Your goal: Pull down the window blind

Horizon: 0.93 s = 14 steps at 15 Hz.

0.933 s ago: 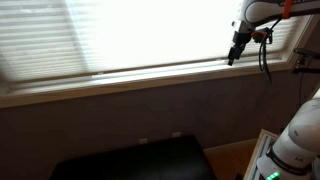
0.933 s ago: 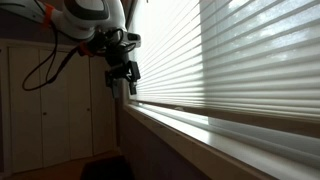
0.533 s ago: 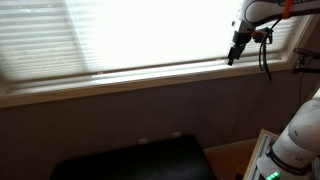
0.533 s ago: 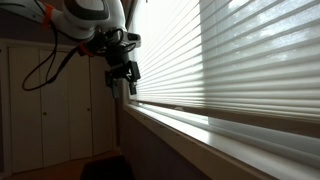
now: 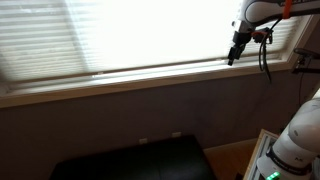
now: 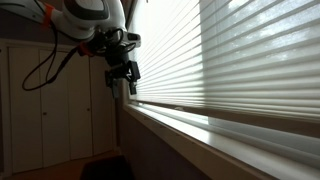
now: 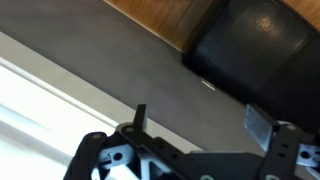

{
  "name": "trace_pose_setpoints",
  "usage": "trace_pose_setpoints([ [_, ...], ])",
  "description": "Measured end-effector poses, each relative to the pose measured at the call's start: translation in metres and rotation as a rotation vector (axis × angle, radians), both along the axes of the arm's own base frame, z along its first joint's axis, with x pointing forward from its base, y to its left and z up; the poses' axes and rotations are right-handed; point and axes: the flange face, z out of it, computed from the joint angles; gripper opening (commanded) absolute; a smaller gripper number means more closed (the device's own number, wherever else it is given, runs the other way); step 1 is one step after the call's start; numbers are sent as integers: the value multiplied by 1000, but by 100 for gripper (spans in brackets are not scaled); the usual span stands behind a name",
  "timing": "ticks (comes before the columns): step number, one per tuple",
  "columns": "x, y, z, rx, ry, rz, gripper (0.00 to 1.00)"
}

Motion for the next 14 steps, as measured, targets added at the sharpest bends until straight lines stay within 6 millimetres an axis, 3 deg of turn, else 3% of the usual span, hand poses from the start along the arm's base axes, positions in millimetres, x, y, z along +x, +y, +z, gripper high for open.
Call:
trace_pose_setpoints([
  [2,1,1,1,-2,-2,0,100],
  [4,5,10,19,-23,-35,-6,100],
  [8,10,64,105,-97,-203,-37,100],
  [11,2,108,175,-116,-367,-98,100],
  [14,-8,139,234,-97,-521,-183,100],
])
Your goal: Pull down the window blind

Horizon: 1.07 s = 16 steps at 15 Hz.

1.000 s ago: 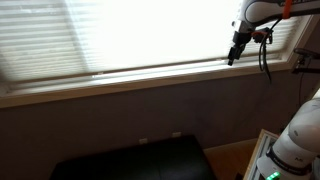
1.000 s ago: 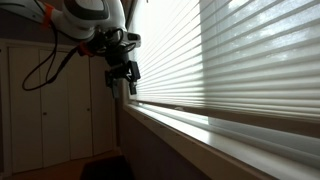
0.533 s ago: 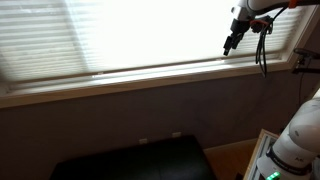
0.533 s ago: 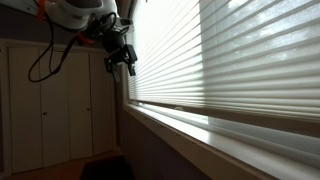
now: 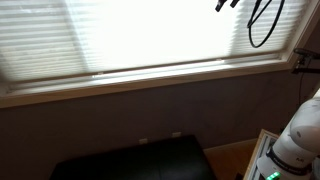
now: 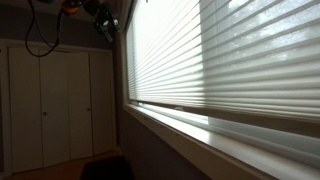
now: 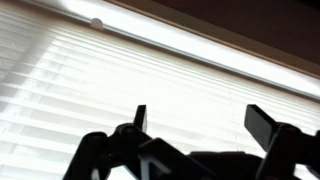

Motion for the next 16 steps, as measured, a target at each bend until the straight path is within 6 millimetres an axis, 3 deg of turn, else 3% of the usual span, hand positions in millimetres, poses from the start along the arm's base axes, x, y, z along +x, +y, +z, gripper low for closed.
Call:
trace_pose_setpoints([
  [4,3,35,64,40,-224,-47,100],
  [6,12,52,82,32,-297,-10,100],
  [13,22,56,88,27,-325,6,100],
  [16,39,62,105,19,-481,41,100],
])
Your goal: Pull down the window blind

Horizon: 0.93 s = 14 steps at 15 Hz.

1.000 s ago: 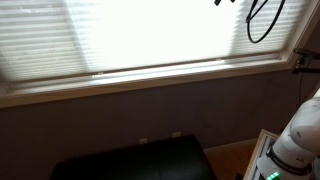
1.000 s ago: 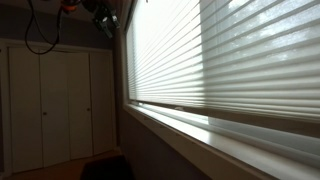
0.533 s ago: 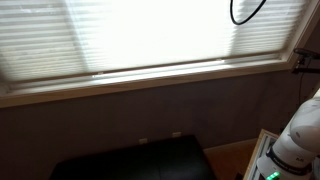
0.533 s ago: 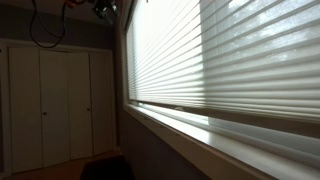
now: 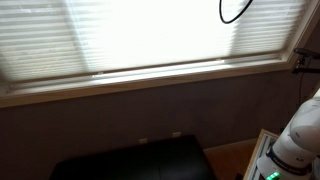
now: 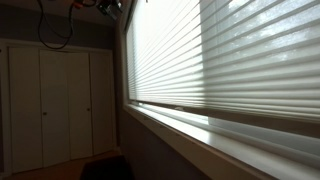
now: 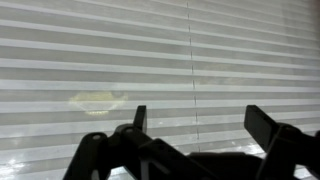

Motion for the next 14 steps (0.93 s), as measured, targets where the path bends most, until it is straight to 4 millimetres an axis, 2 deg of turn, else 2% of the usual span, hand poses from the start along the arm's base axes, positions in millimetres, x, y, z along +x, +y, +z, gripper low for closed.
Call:
trace_pose_setpoints([
  [4,28,7,28,-2,-201,8,100],
  [9,49,-10,58,8,-370,-74,100],
  [14,71,-22,71,-5,-476,-149,100],
])
